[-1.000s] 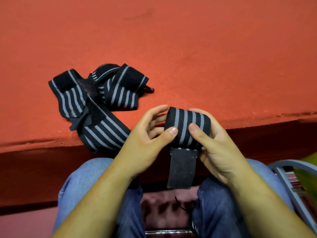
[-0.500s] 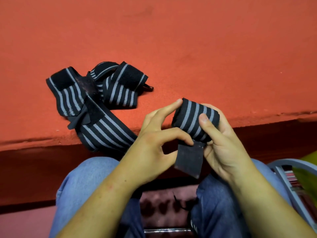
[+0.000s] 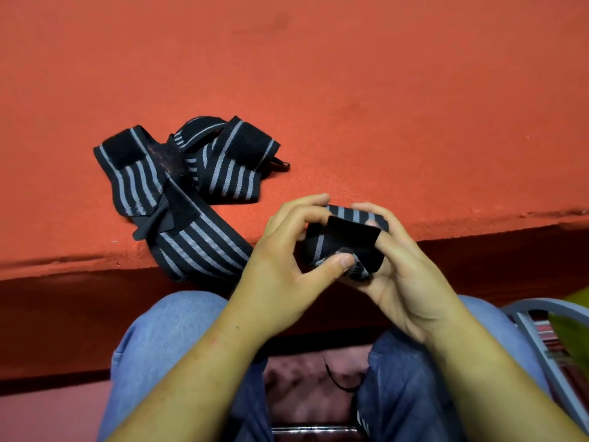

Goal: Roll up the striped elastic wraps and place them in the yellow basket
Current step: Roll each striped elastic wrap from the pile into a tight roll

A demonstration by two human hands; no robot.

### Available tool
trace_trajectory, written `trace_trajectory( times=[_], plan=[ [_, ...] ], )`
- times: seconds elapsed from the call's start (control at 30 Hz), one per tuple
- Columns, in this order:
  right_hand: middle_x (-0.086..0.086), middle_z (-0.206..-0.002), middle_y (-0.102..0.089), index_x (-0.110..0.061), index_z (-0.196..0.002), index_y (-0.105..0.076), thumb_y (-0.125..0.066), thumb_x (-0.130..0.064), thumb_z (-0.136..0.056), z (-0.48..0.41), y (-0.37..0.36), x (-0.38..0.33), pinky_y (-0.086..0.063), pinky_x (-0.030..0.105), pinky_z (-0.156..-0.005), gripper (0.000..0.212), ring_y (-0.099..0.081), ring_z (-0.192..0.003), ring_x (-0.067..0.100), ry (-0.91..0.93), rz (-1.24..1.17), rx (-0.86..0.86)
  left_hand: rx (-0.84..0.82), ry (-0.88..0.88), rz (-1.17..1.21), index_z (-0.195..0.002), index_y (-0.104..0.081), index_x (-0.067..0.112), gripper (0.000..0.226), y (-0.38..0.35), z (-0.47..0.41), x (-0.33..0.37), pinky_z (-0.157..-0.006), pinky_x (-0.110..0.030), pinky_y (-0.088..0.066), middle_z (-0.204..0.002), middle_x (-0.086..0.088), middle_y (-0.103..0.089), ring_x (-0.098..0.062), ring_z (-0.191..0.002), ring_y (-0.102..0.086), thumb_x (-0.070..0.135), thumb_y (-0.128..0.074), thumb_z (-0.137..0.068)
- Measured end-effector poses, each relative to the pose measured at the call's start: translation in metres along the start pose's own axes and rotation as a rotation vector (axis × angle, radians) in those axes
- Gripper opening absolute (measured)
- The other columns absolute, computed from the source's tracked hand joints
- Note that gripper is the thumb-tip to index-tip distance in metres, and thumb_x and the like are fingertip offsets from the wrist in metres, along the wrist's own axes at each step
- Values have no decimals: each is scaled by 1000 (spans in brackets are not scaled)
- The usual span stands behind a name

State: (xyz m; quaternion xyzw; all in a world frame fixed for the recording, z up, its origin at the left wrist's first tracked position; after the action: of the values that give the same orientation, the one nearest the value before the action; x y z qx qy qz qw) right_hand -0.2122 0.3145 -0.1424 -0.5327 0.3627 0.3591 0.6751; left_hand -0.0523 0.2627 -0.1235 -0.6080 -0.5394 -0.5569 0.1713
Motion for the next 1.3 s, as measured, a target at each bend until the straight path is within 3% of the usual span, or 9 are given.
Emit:
trace_trajectory(
  times=[0.1,0.2,0.3,0.53,0.63,0.73,0.83,1.1,1.3],
  plan=[
    [11,-136,-68,-25,-131,-59,-76,-54,-87,1,0,1,-59,43,-94,56,-68,-121,30,-7,-12,-51,22,50,56,-129,-57,31,53,1,0,-1,-110,-35,-48,-139,14,-57,-9,-135,-54,20,-84,-85],
    [8,-134,-69,-23,-137,-54,-94,-44,-69,3,-3,4,-60,40,-91,82,-68,-123,27,-7,12,-102,21,112,124,-136,-55,35,61,4,-1,-6,-110,-42,-49,-135,13,-59,-13,-131,-58,23,-84,-84],
    [10,-130,-70,-25,-136,-56,-91,-23,-77,3,-3,7,-58,39,-95,69,-69,-120,26,19,97,-73,19,153,185,-136,-55,37,63,5,-2,-7,-107,-39,-51,-132,18,-60,-12,-126,-61,23,-82,-82],
    [17,-137,-65,-20,-141,-53,-82,-18,-81,4,-2,5,-49,51,-112,66,-61,-132,36,47,168,-75,8,189,211,-129,-59,45,55,5,-4,-8,-107,-46,-51,-134,8,-60,-15,-122,-63,26,-81,-82],
    [13,-135,-67,-25,-139,-56,-83,-20,-79,4,-2,4,-52,47,-108,66,-65,-127,30,54,185,-73,-14,199,240,-130,-60,44,53,5,-5,-8,-110,-47,-49,-135,7,-61,-14,-124,-62,27,-79,-84],
    [1,-129,-72,-35,-133,-61,-84,-17,-79,6,-4,3,-56,30,-94,62,-69,-118,18,52,219,-115,-5,238,338,-132,-61,38,49,9,-5,-8,-103,-32,-51,-131,13,-65,-8,-122,-63,25,-76,-87],
    [1,-134,-69,-33,-137,-58,-80,-8,-83,8,-6,3,-55,31,-97,63,-67,-123,20,53,239,-172,-8,259,333,-133,-60,34,50,11,-5,-7,-94,-20,-52,-131,14,-66,-5,-117,-66,20,-80,-90],
    [10,-137,-66,-27,-138,-58,-75,0,-85,7,-8,5,-53,29,-99,62,-66,-122,21,71,279,-232,5,289,218,-123,-68,33,35,12,-4,-8,-90,-26,-57,-112,10,-75,-7,-103,-72,28,-80,-90],
    [4,-139,-65,-31,-143,-55,-80,-14,-85,8,-5,3,-54,33,-102,65,-63,-131,25,81,294,-221,-136,231,156,-136,-58,38,67,9,-3,-7,-94,-15,-50,-127,15,-66,-3,-117,-65,42,-90,-77]
  ],
)
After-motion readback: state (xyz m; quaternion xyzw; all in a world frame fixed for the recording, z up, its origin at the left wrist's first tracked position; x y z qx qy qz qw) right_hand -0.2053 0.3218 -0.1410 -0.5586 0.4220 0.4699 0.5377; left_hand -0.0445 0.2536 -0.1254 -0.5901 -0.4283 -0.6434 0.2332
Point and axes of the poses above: each hand's wrist, its own z-axis away from the middle knuckle, its own y-axis out of the back of the hand, x = y × z, the point moved 3 cm from there along -z, towards the middle knuckle
